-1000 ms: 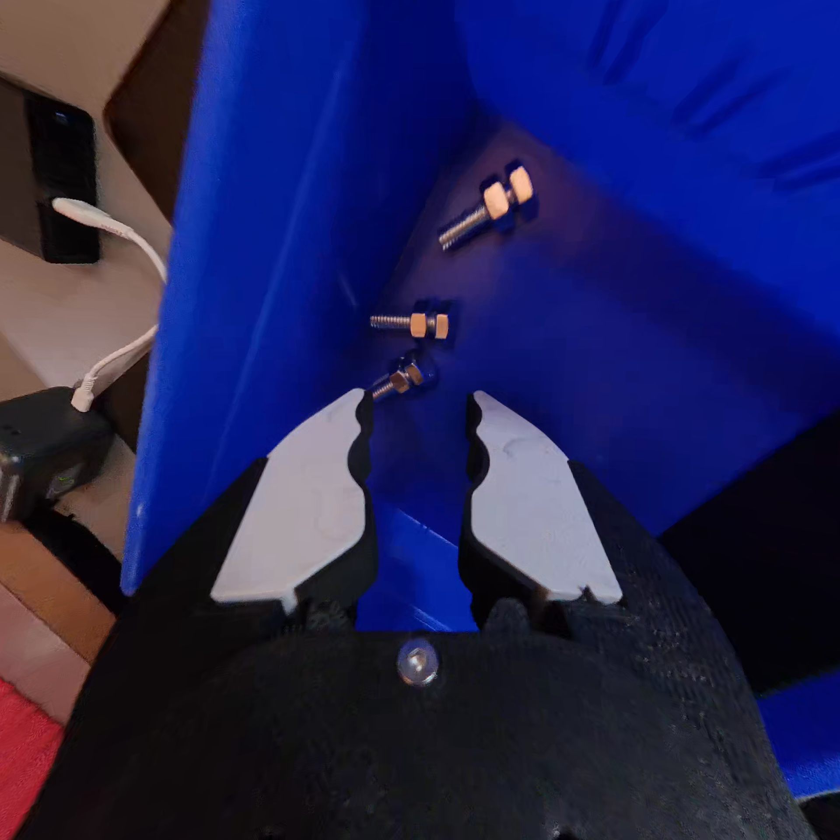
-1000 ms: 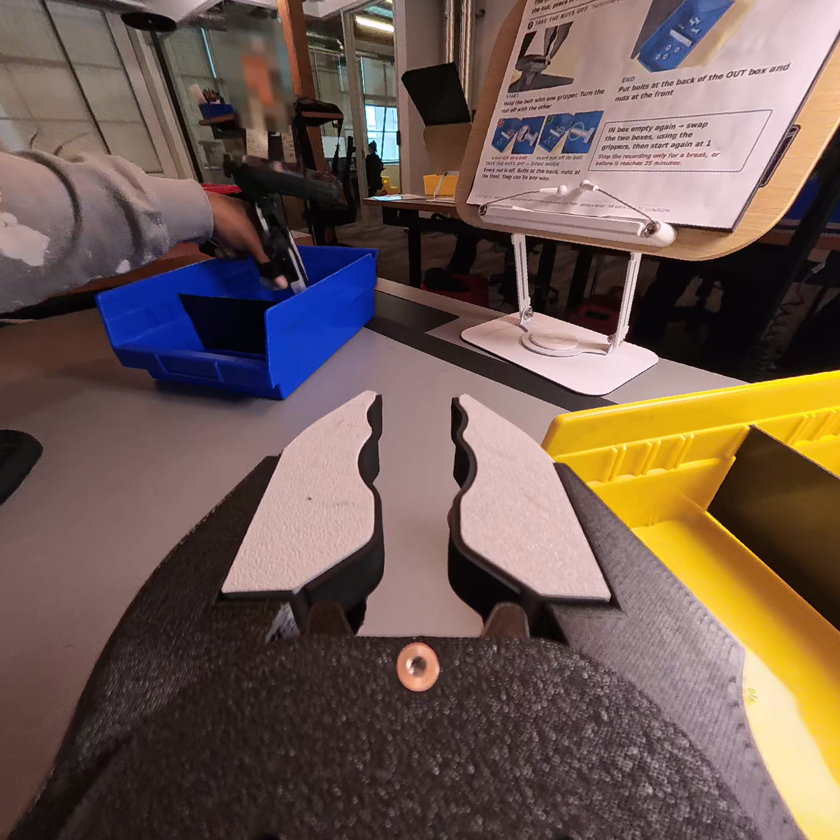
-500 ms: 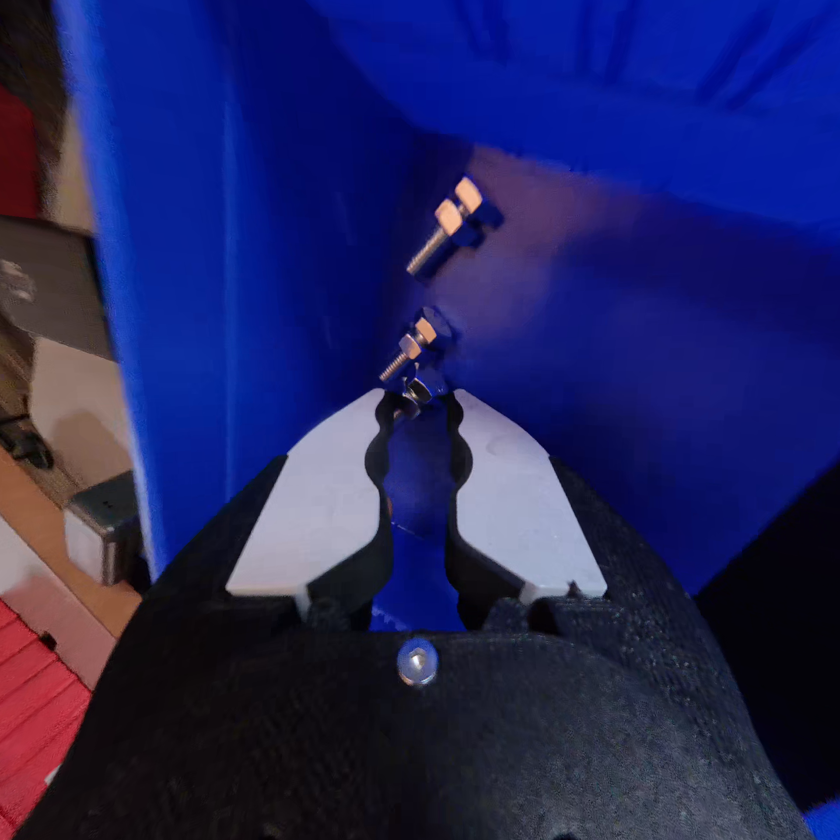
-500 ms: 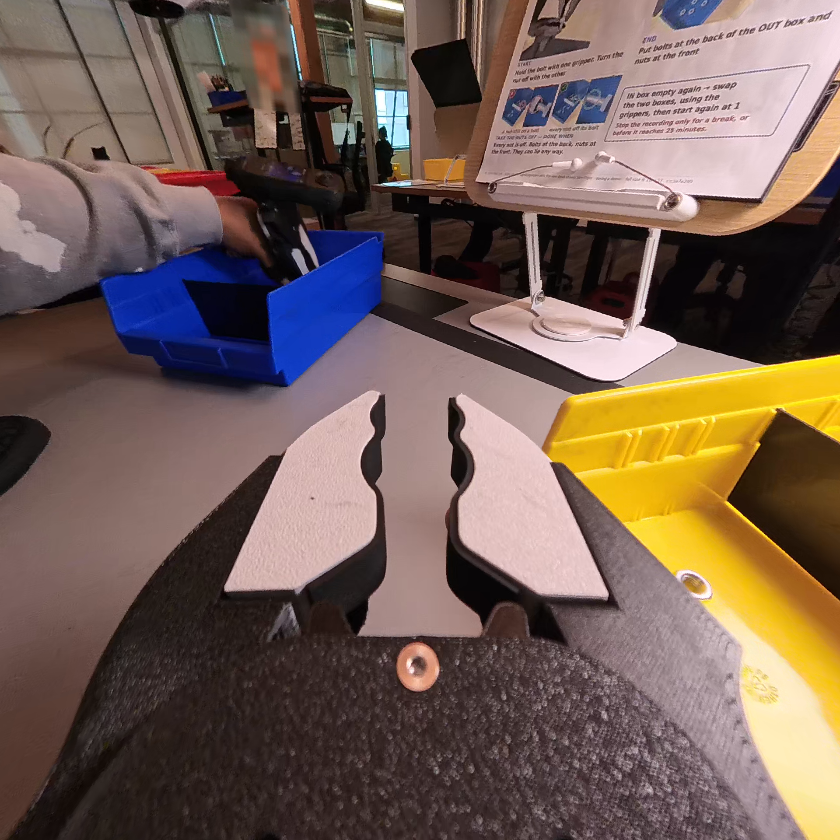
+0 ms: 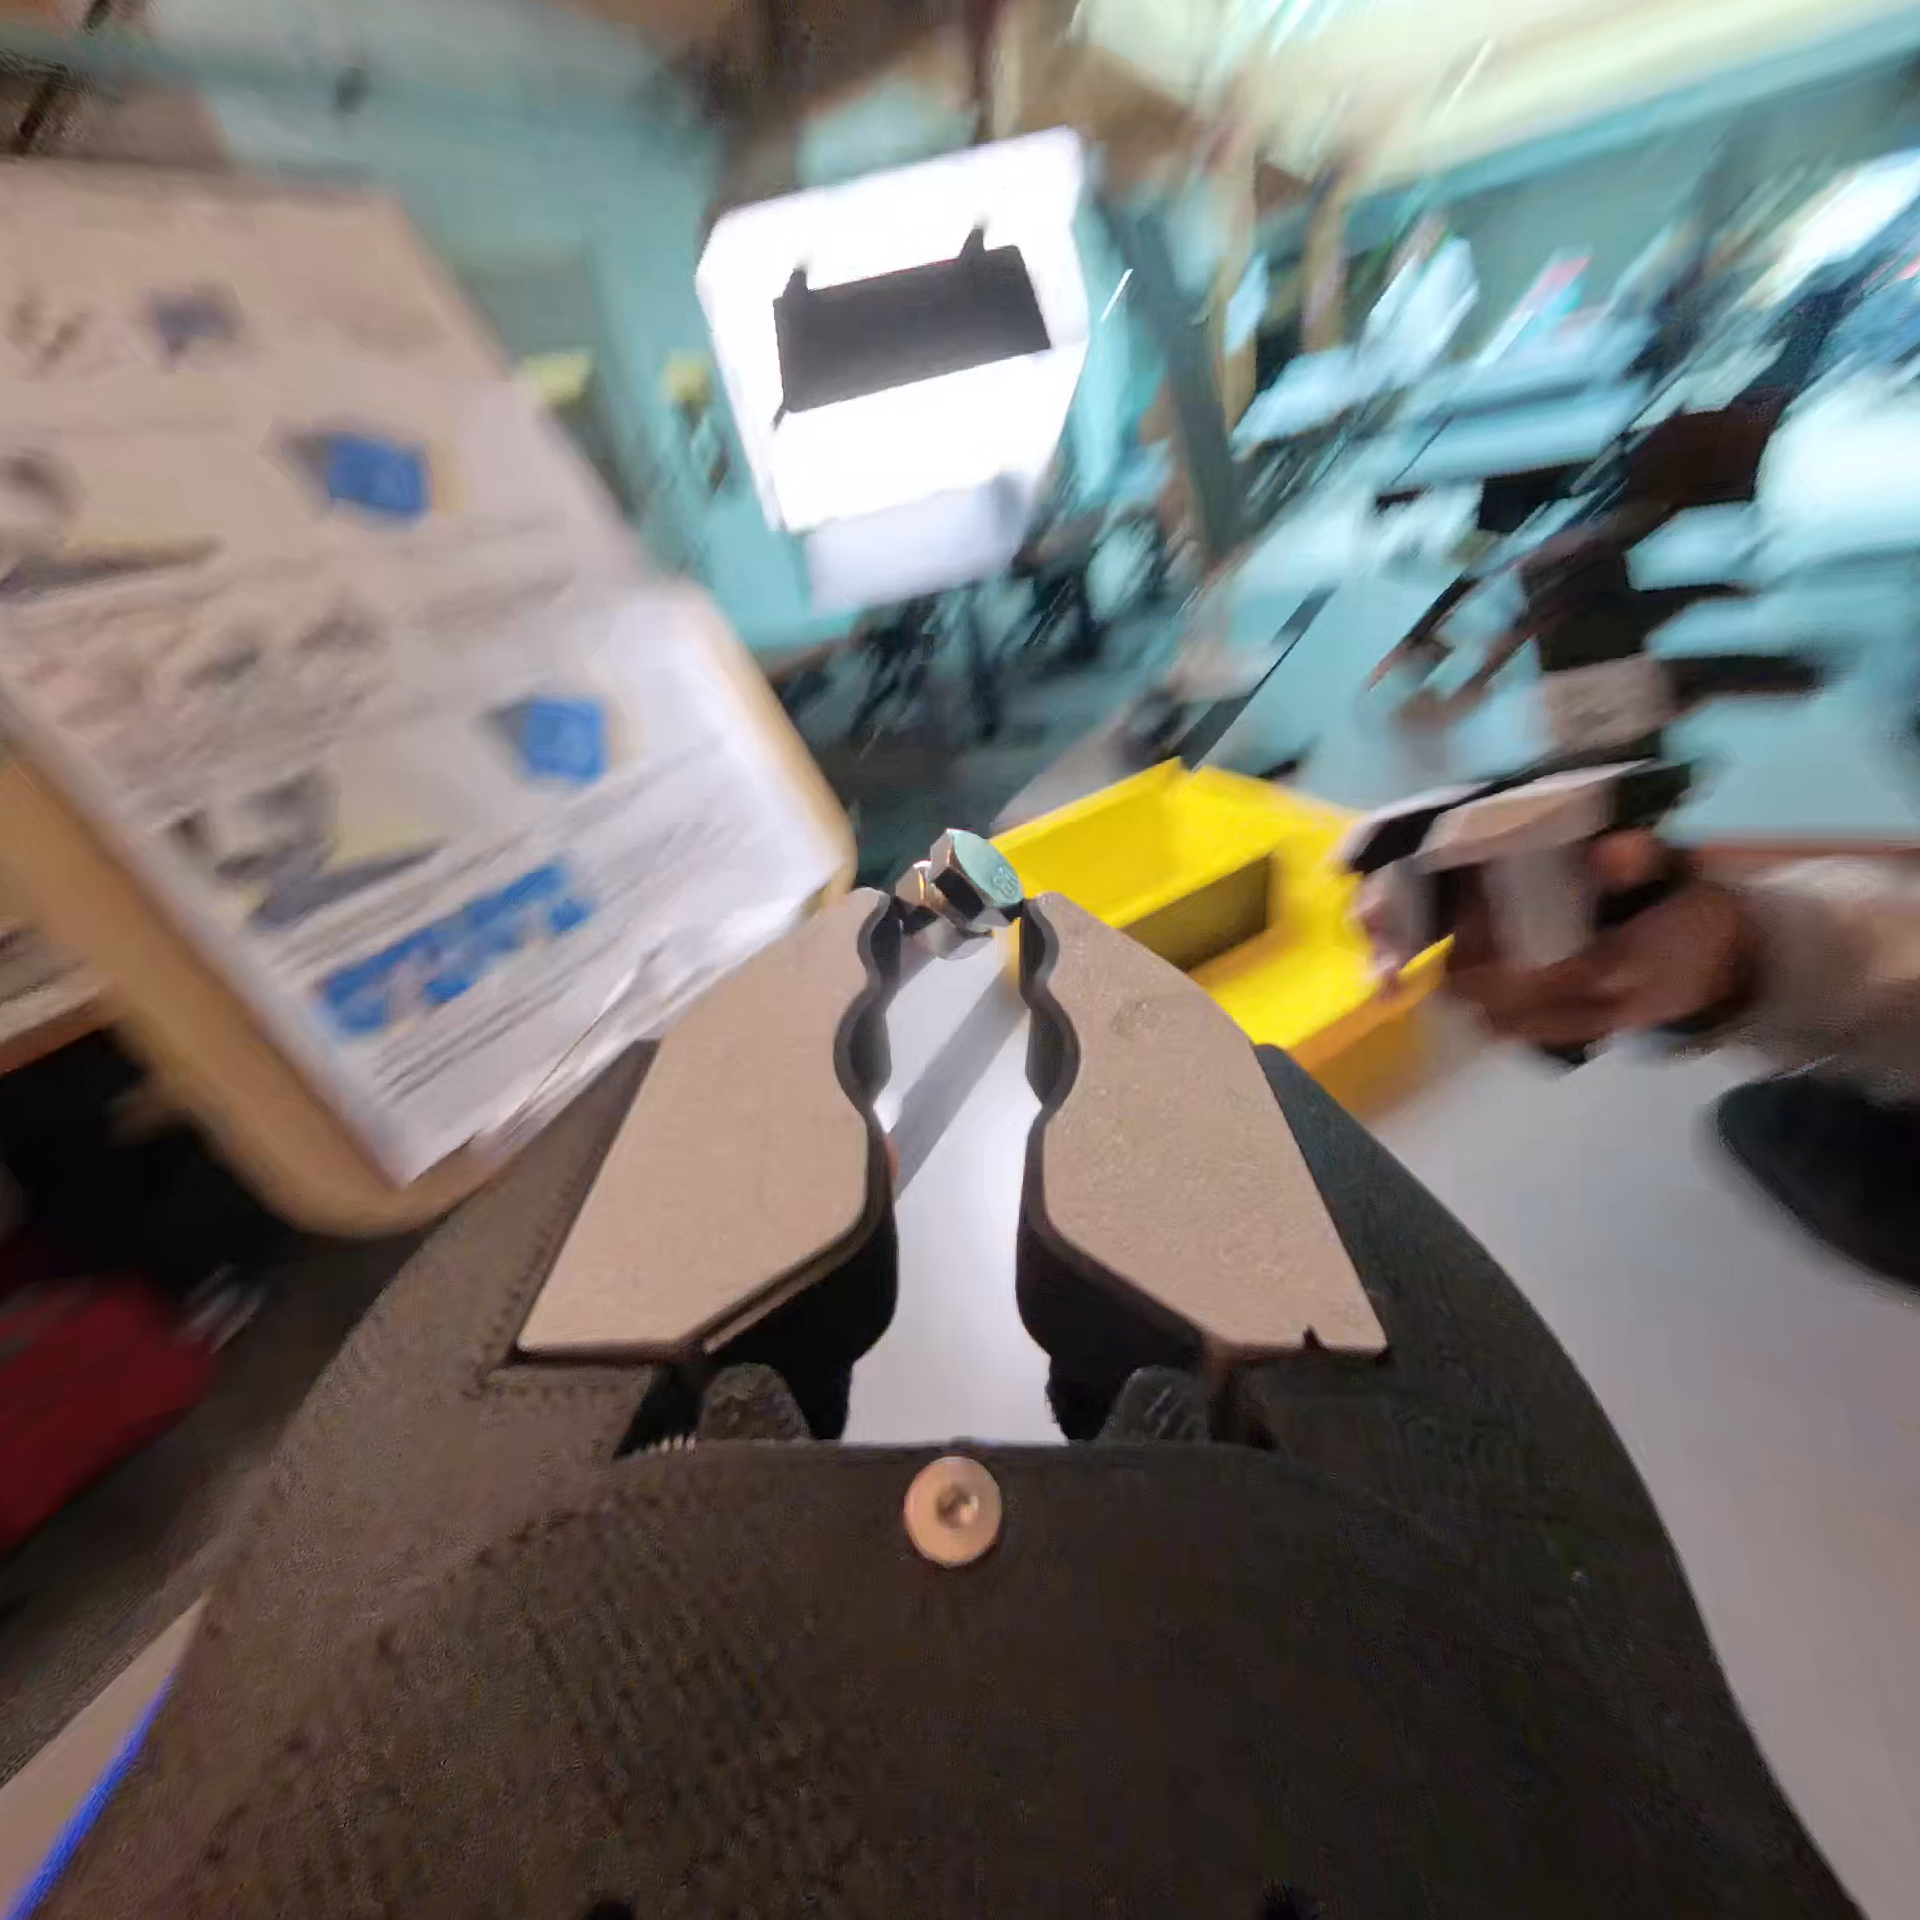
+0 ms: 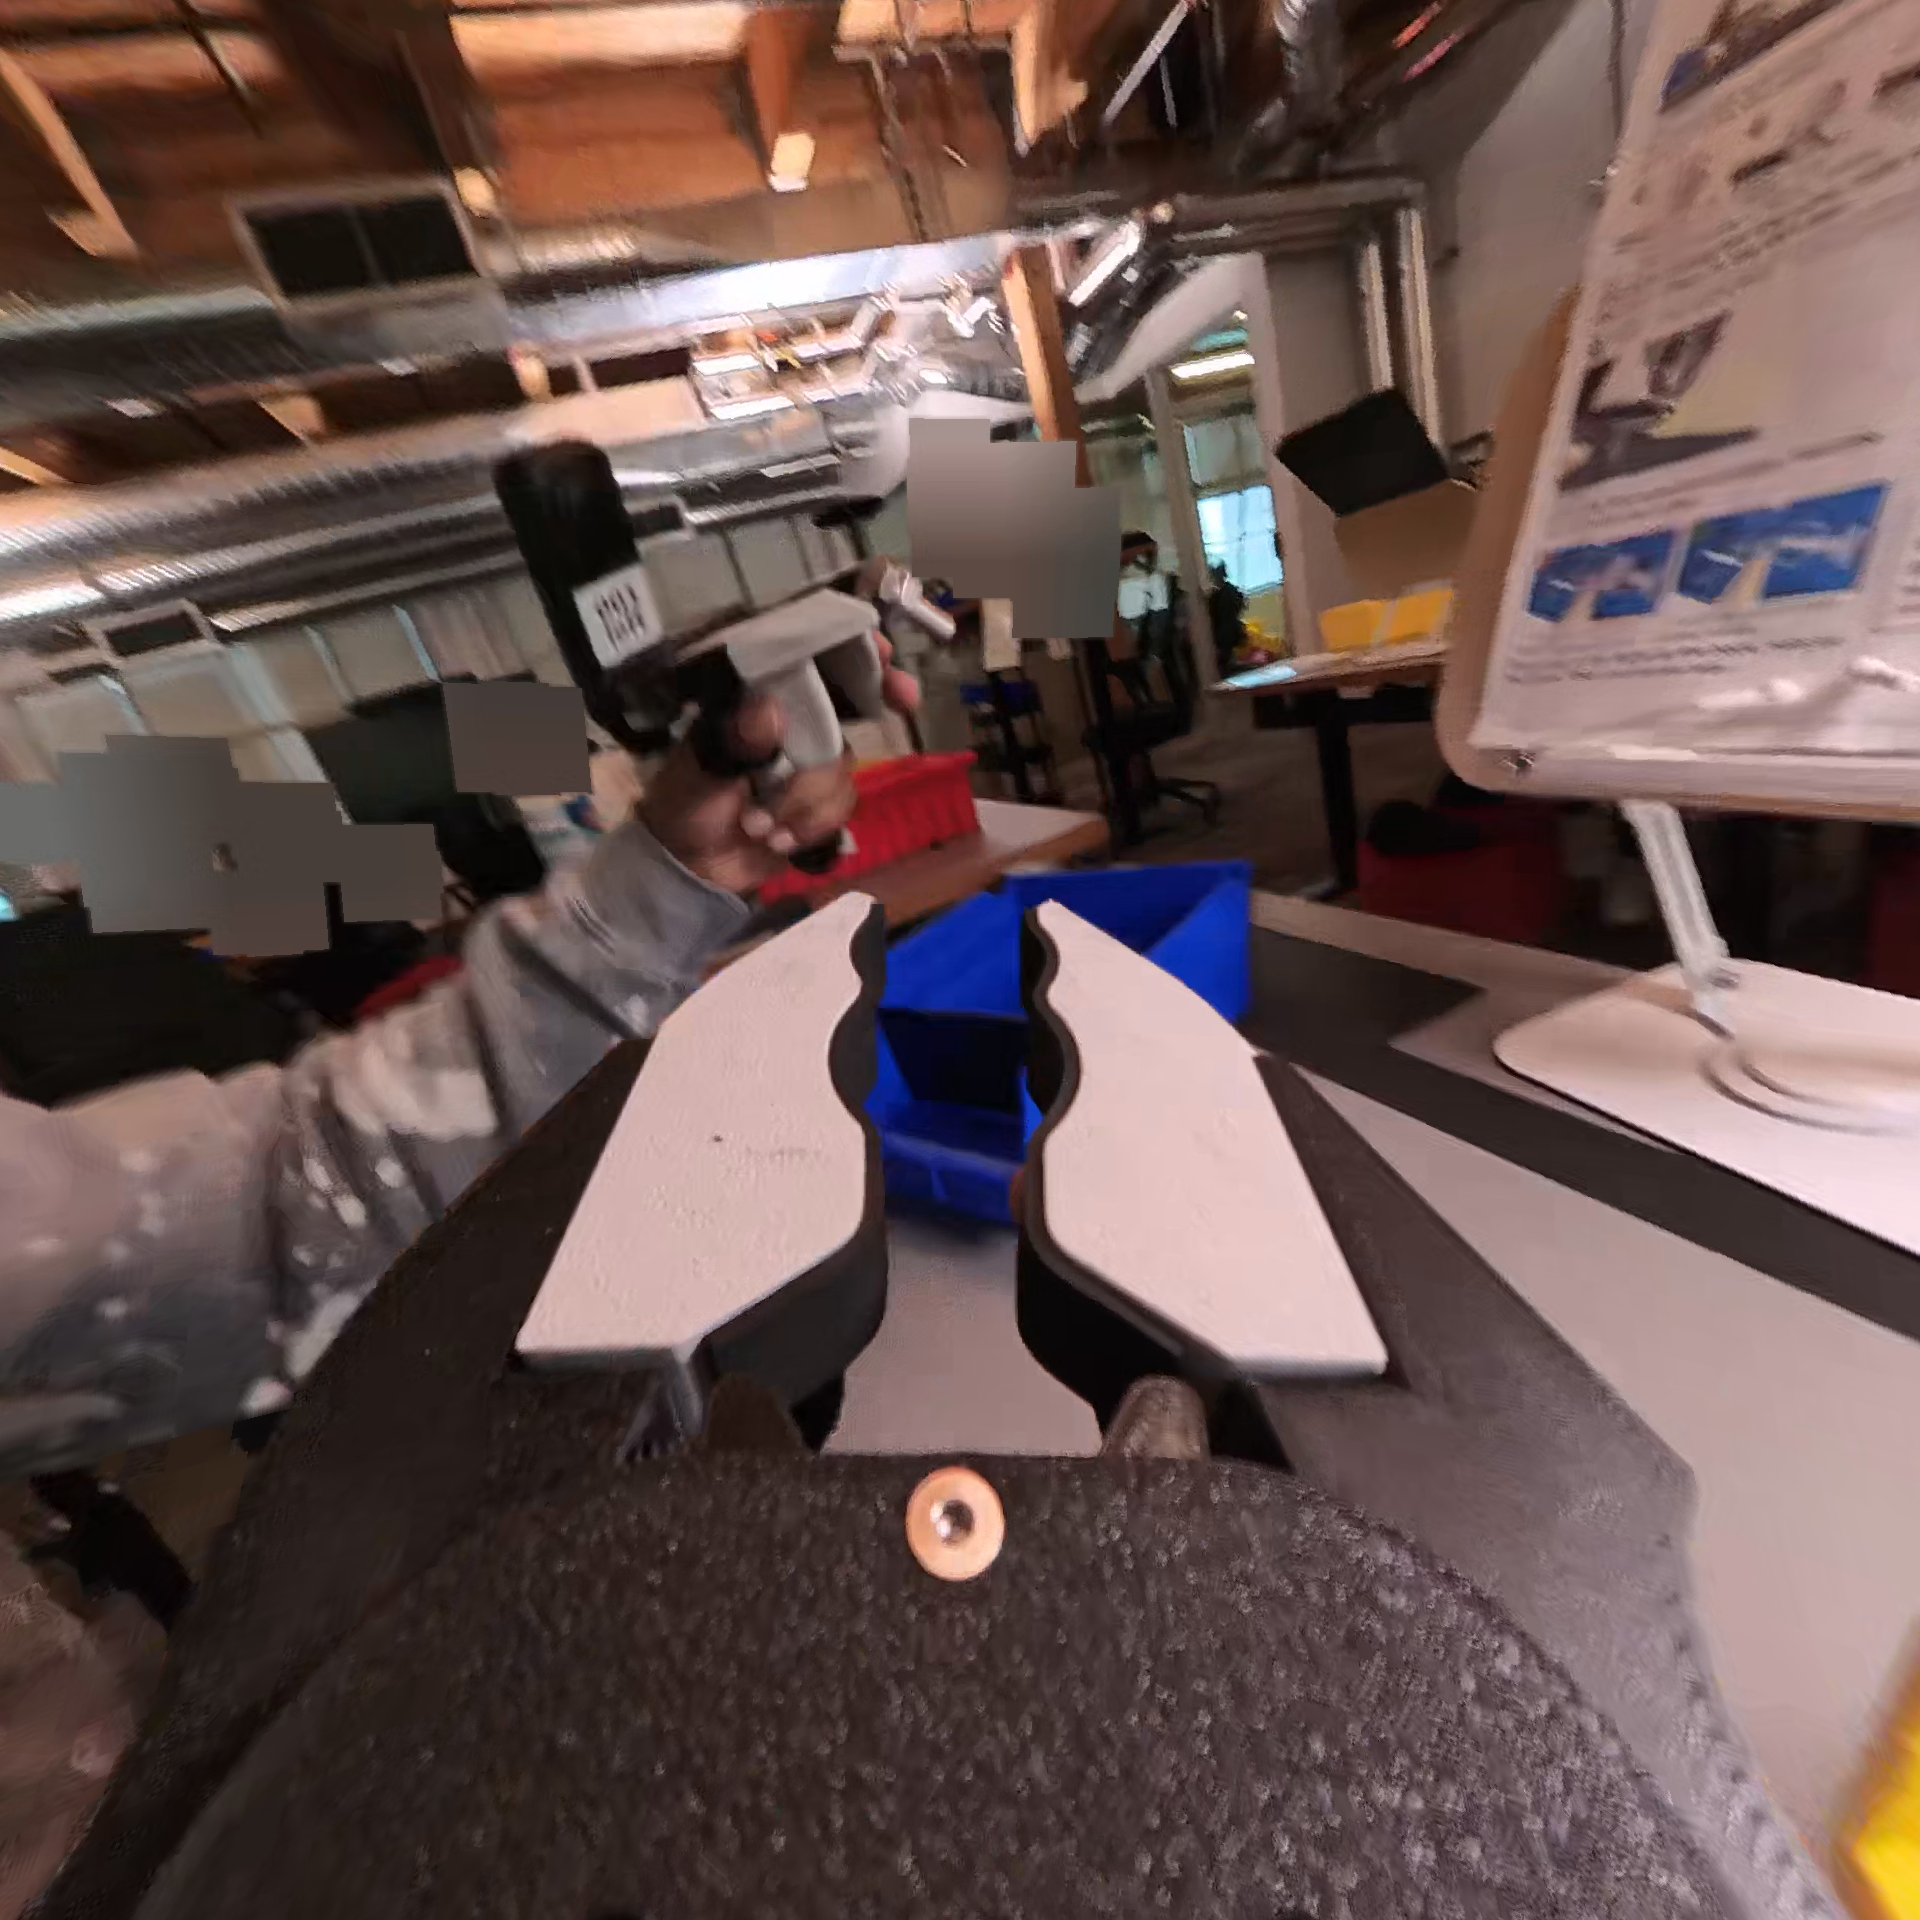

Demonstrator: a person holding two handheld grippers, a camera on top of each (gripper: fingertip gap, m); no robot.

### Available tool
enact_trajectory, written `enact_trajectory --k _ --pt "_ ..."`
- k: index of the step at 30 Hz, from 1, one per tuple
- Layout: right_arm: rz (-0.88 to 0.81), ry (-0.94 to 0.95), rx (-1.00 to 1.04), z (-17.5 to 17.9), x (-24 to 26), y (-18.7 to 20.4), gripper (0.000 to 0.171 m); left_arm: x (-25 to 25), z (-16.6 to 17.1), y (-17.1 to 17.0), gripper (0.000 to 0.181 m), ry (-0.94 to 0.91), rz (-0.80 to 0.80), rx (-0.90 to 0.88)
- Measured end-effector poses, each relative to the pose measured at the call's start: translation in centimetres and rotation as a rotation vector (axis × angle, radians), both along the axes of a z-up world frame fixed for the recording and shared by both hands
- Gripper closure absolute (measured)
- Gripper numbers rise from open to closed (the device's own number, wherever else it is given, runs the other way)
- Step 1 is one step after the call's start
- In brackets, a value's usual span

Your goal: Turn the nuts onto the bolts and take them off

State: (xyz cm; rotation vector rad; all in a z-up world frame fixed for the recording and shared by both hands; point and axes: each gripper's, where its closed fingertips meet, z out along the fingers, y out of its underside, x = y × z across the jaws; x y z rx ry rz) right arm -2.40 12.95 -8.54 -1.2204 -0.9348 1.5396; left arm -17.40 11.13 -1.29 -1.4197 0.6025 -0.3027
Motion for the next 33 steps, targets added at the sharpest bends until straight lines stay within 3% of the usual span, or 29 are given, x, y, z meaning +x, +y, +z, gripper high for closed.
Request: enact_trajectory --k 1,6,11,15,22,28,33 --pt "0.055 0.053 -0.026 2.2 -0.5 -0.8 0.146 2.4 1.4 -1.3 0.159 -0.084 -0.106 0.063" --pt "0.362 0.259 -0.081 10.4 -1.4 -6.0 0.145 10.5 4.8 -7.3 0.159 -0.442 -0.594 0.211" --pt "0.429 0.275 0.131 10.2 -1.4 -9.5 0.143 13.3 4.2 -9.3 0.159 -0.638 -0.841 0.142" --pt "0.455 0.285 0.149 9.6 -1.3 -10.1 0.152 13.8 3.3 -8.8 0.159 -0.7 -0.895 0.095" --pt "0.406 0.224 0.176 9.1 -0.7 -8.1 0.161 13.9 1.4 -6.9 0.162 -0.624 -0.801 -0.009" --pt "0.273 -0.086 0.343 7.0 1.3 -5.3 0.162 14.0 -3.0 -3.8 0.16 -0.226 -0.468 -0.156" --pt "0.226 -0.418 0.467 2.6 2.4 -4.0 0.162 15.7 -7.0 -2.9 0.152 0.026 -0.369 -0.253"
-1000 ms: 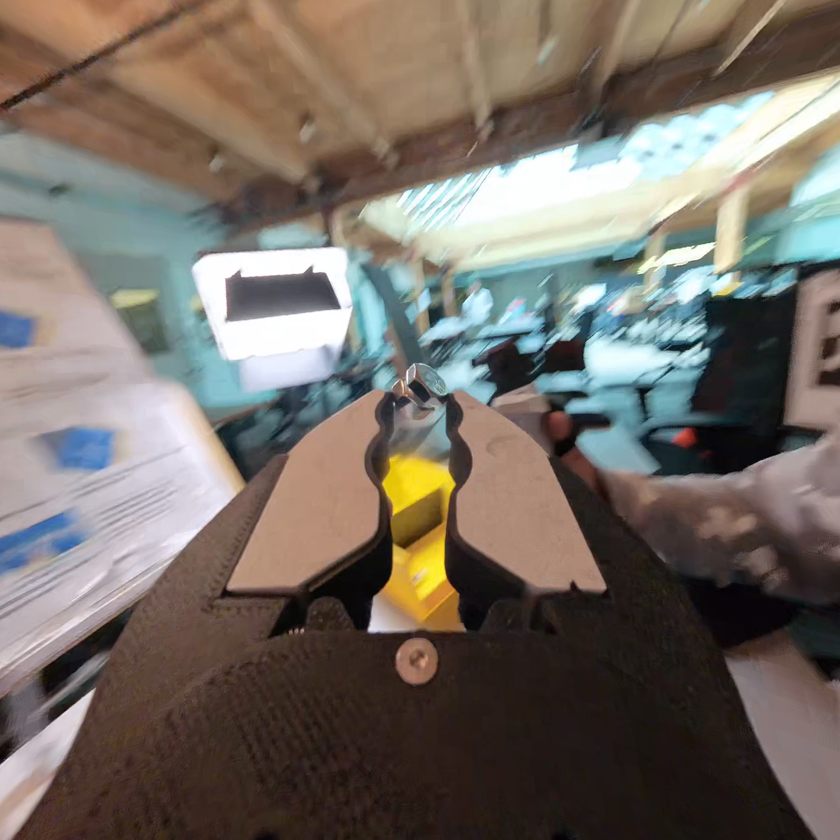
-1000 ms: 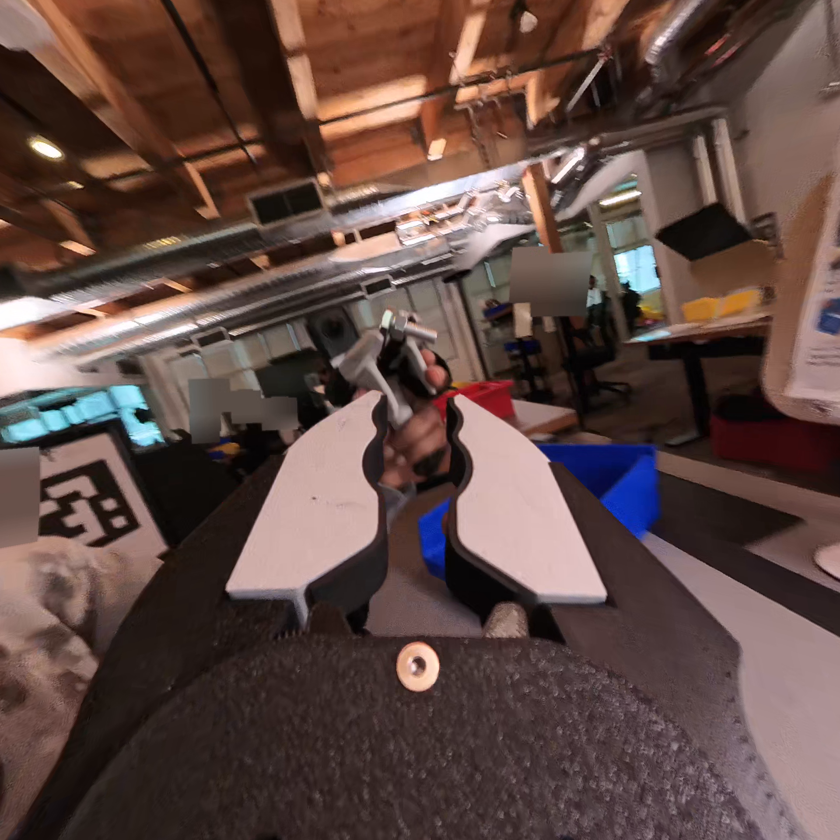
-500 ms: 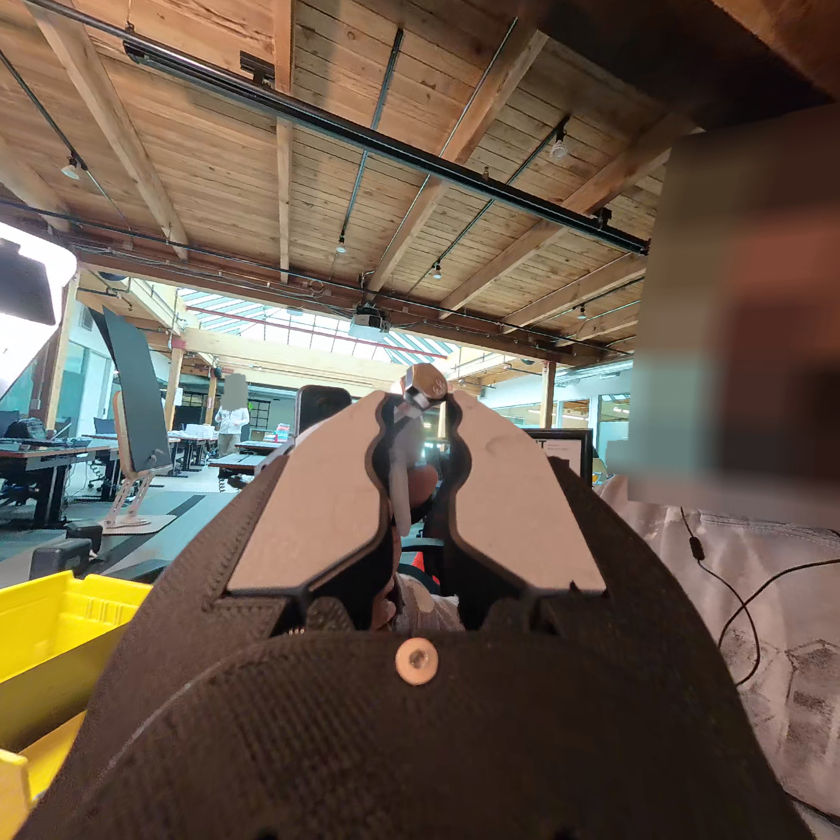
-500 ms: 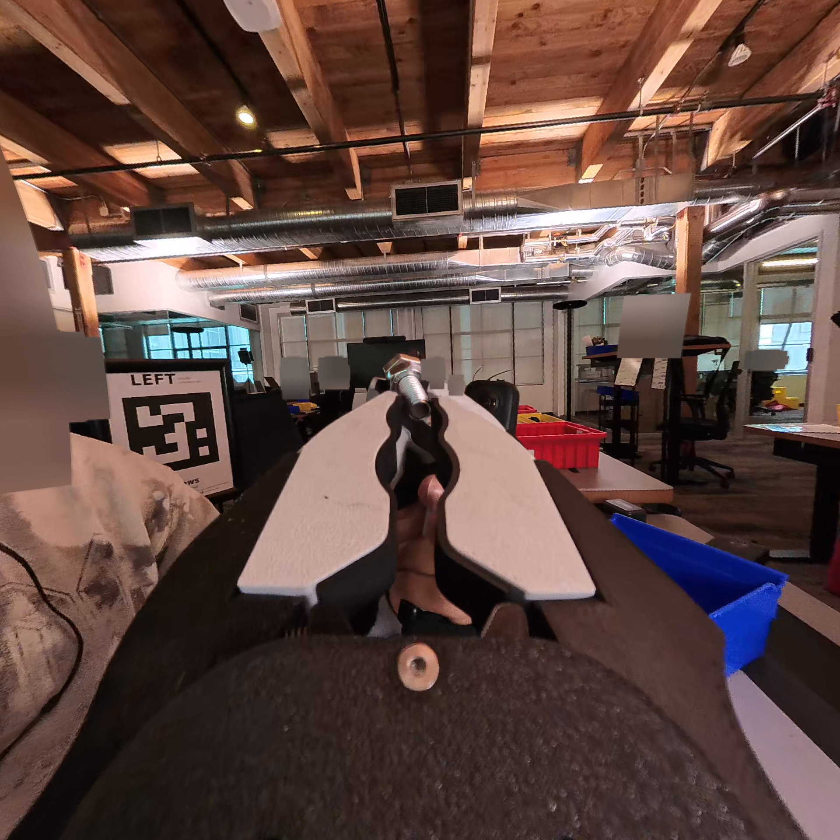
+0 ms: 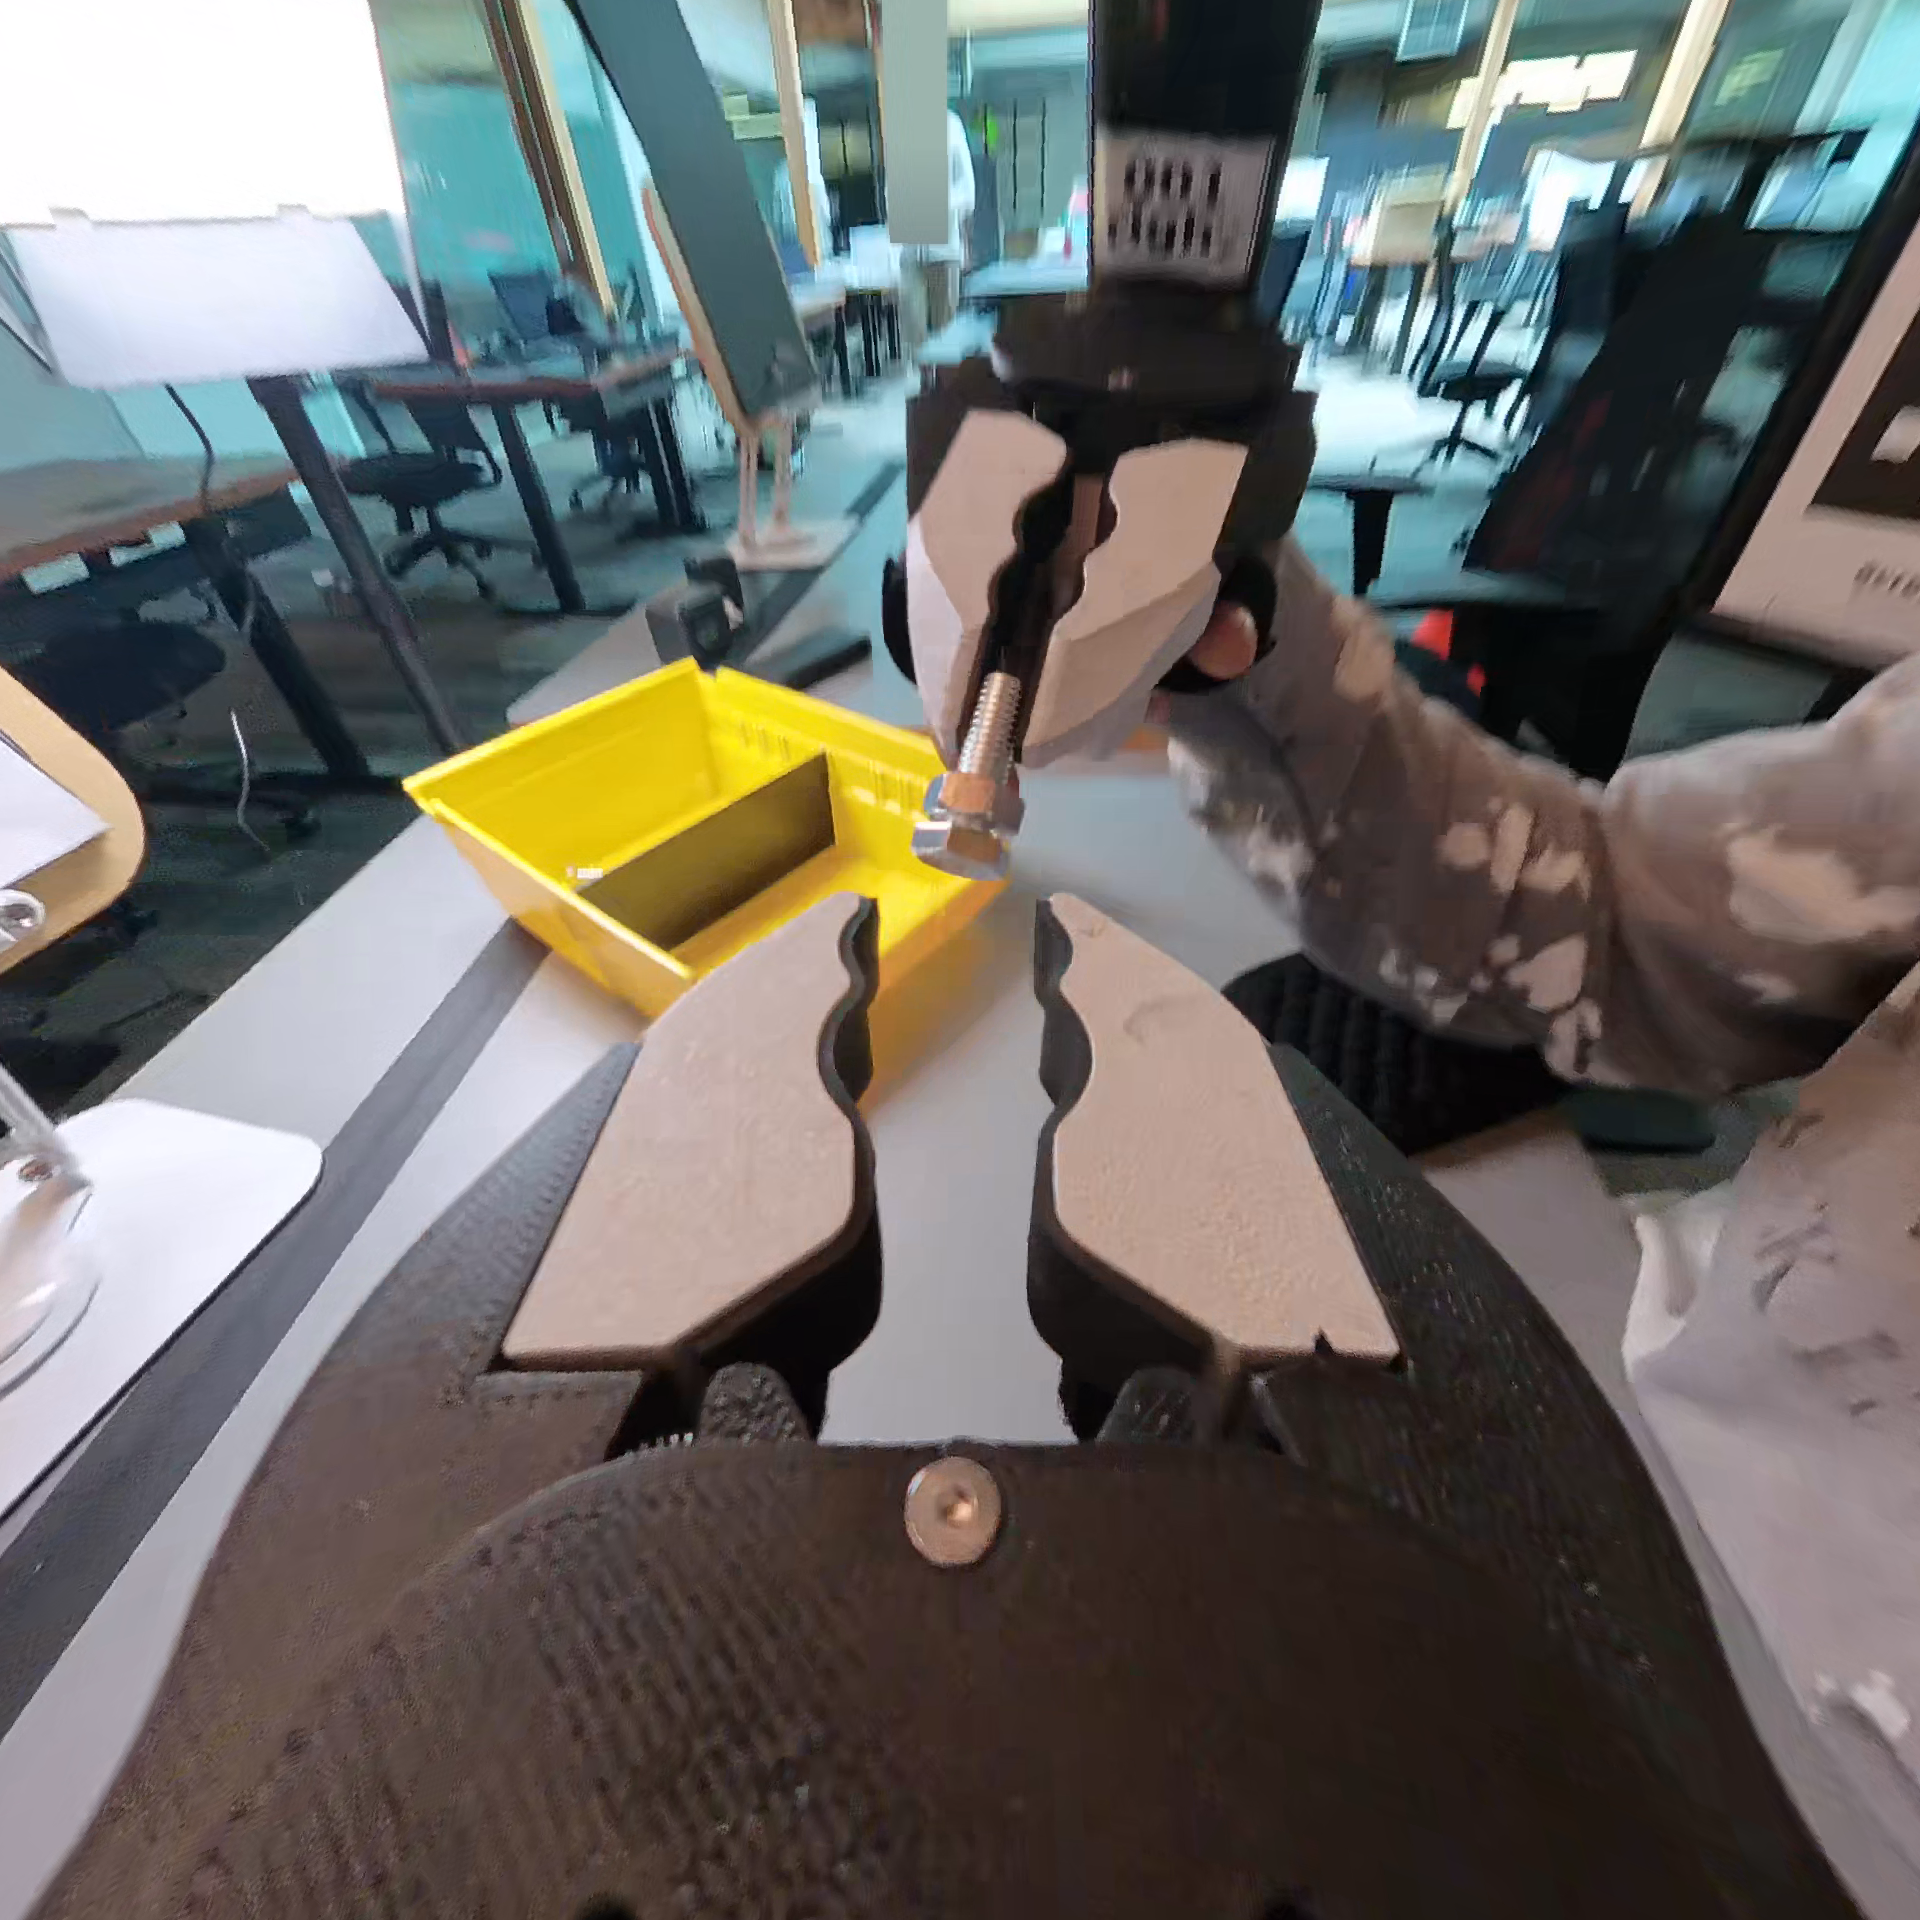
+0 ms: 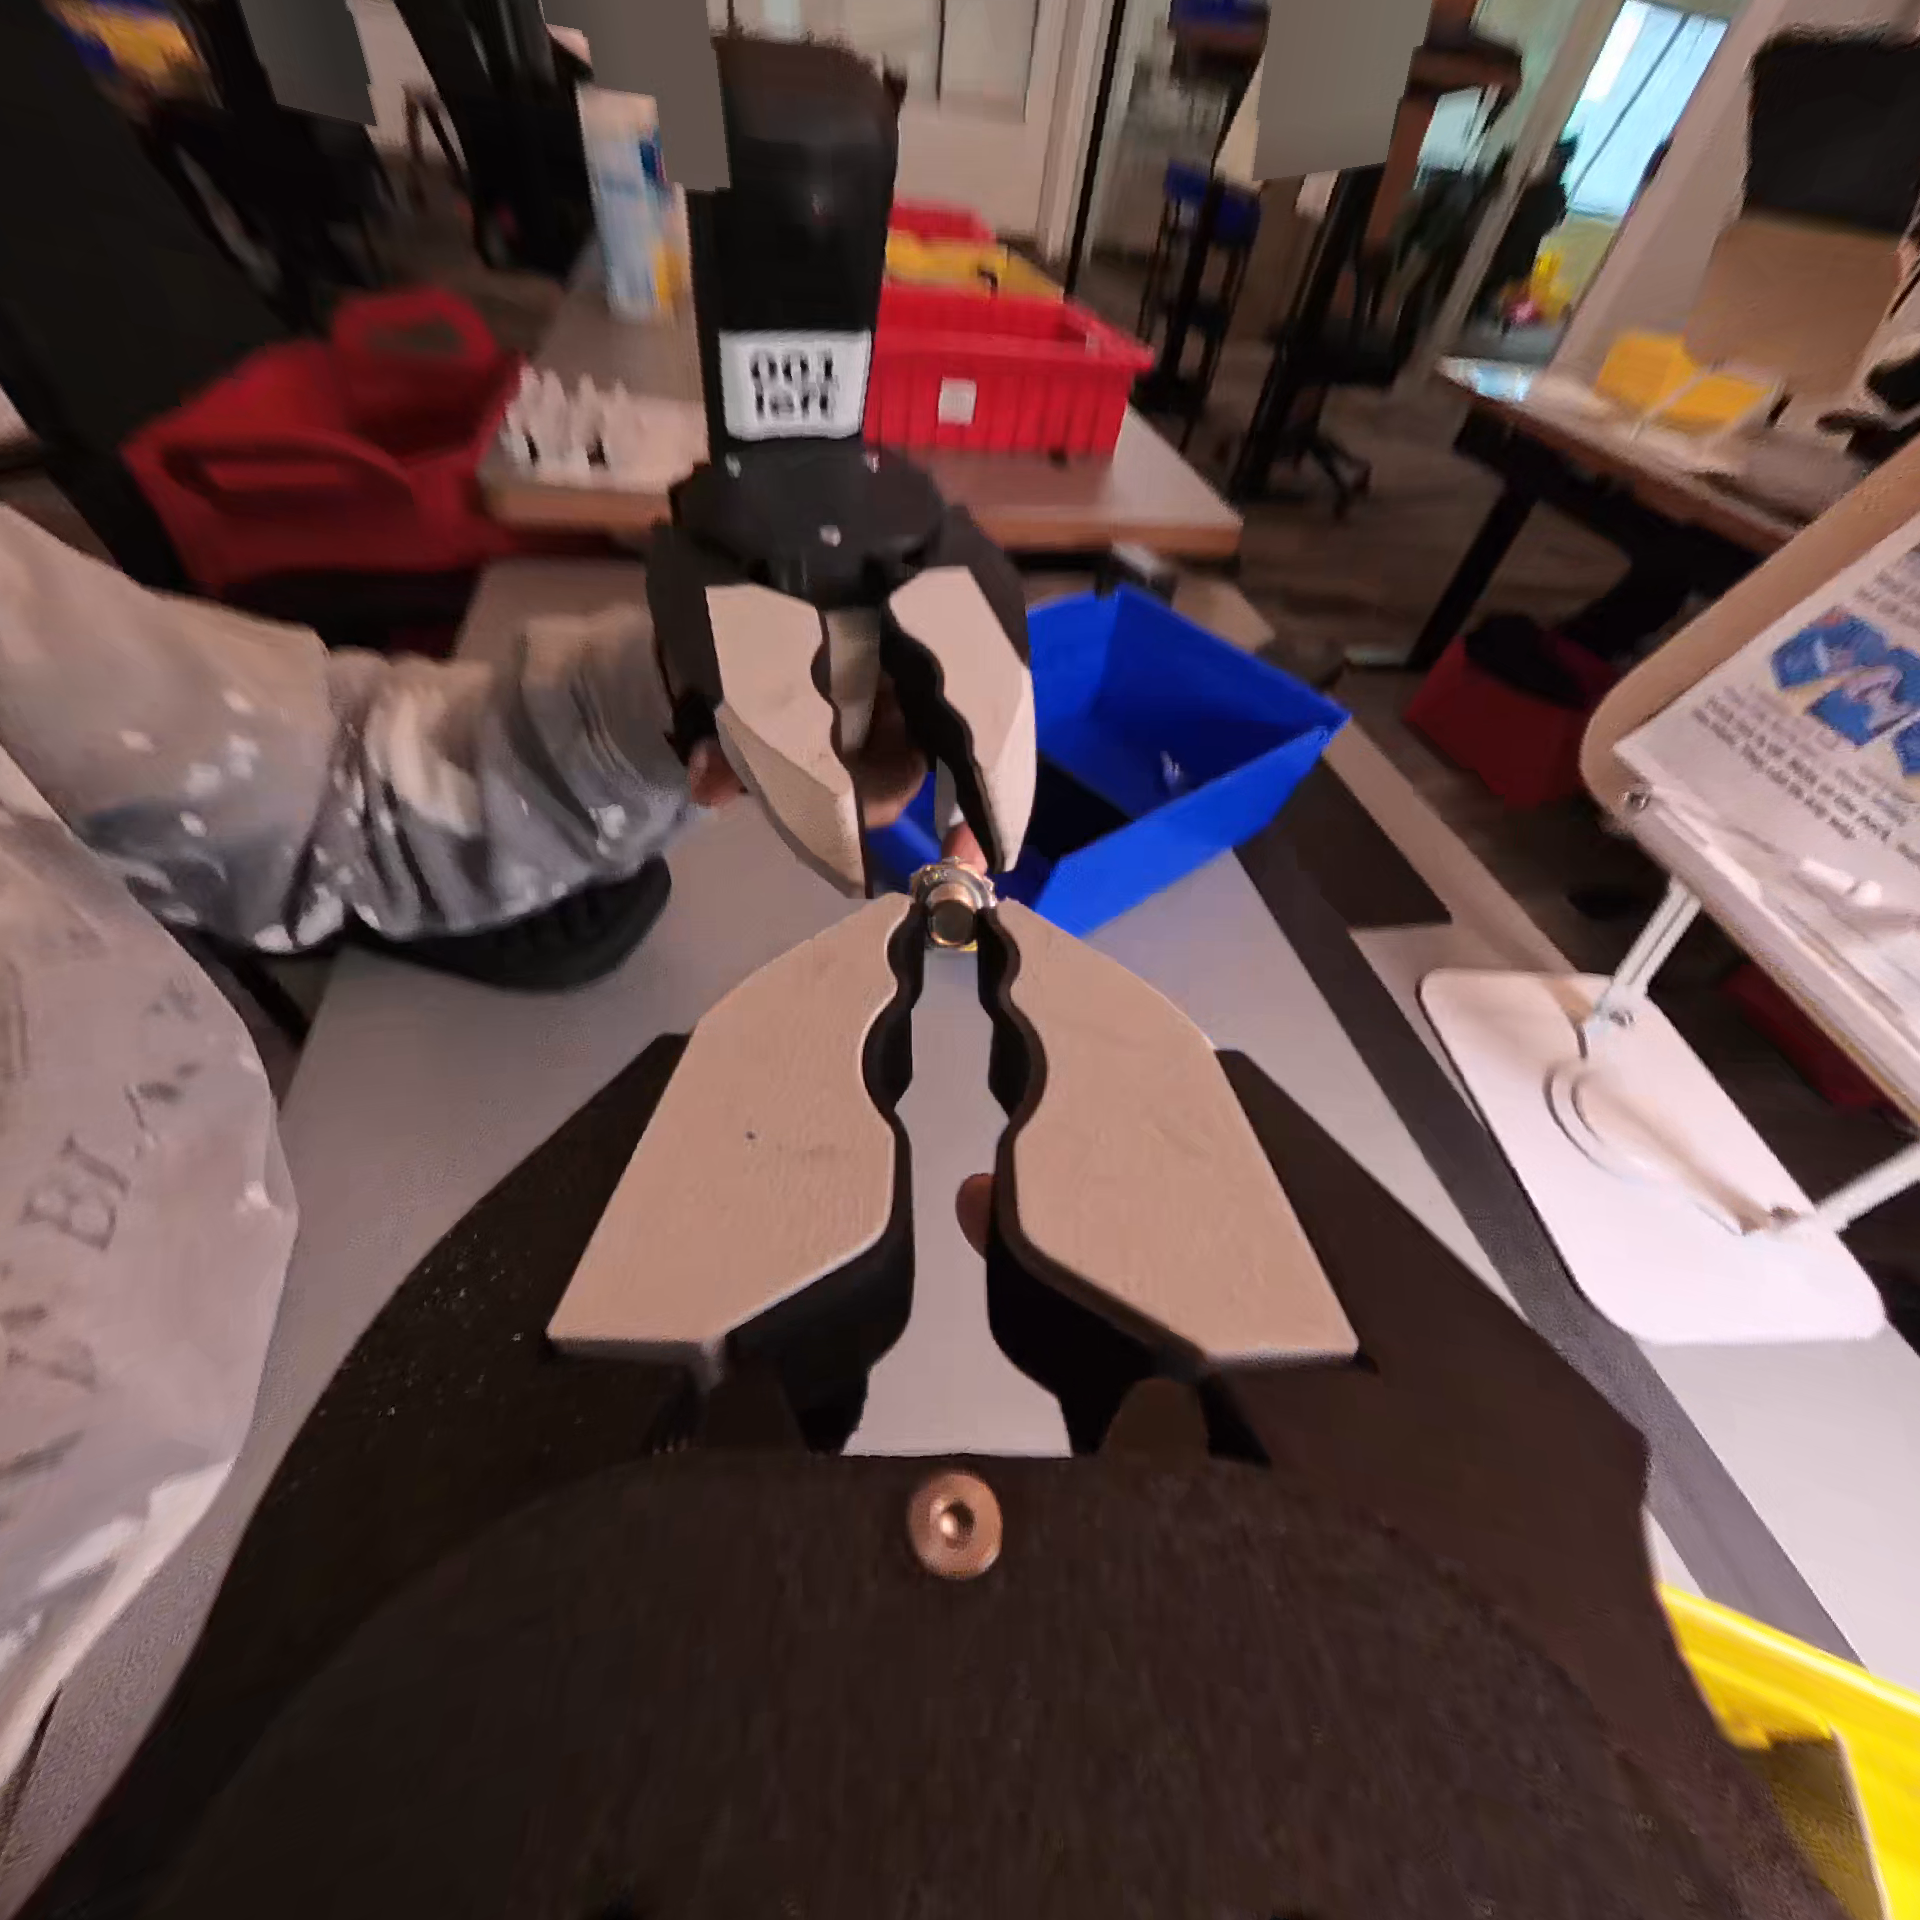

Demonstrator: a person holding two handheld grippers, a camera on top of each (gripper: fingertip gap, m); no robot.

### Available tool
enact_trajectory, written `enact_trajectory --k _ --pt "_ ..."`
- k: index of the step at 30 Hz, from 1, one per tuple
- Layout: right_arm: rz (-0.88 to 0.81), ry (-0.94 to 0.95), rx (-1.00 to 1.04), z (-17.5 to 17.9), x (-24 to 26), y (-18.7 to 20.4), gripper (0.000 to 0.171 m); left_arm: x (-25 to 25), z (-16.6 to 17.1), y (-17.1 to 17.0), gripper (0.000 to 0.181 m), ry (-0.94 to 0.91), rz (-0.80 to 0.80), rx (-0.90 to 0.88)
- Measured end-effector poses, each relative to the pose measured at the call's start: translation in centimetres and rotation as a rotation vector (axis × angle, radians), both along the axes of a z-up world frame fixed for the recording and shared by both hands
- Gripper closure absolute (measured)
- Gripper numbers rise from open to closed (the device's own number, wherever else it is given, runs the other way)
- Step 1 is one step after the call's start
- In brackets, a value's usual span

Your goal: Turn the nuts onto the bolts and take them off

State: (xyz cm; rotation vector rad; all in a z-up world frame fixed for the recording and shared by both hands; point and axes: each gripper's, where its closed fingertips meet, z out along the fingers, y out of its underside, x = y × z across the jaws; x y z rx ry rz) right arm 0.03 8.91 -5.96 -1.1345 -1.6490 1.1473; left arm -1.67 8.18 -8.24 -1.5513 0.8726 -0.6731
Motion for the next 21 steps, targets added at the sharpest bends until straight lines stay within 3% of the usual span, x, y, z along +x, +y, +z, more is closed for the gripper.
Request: enact_trajectory --k 5,14,21 --pt "0.036 -0.162 0.061 -2.9 0.3 -0.6 0.162 1.9 -3.3 0.5 0.151 0.11 -0.017 -0.055" --pt "0.149 -0.279 0.083 -4.8 2.1 -1.5 0.162 4.9 -5.0 -0.7 0.16 -0.011 -0.208 -0.159" --pt "0.255 -0.437 0.097 -5.2 3.0 -1.2 0.162 6.2 -5.2 -0.5 0.162 -0.107 -0.243 -0.18"
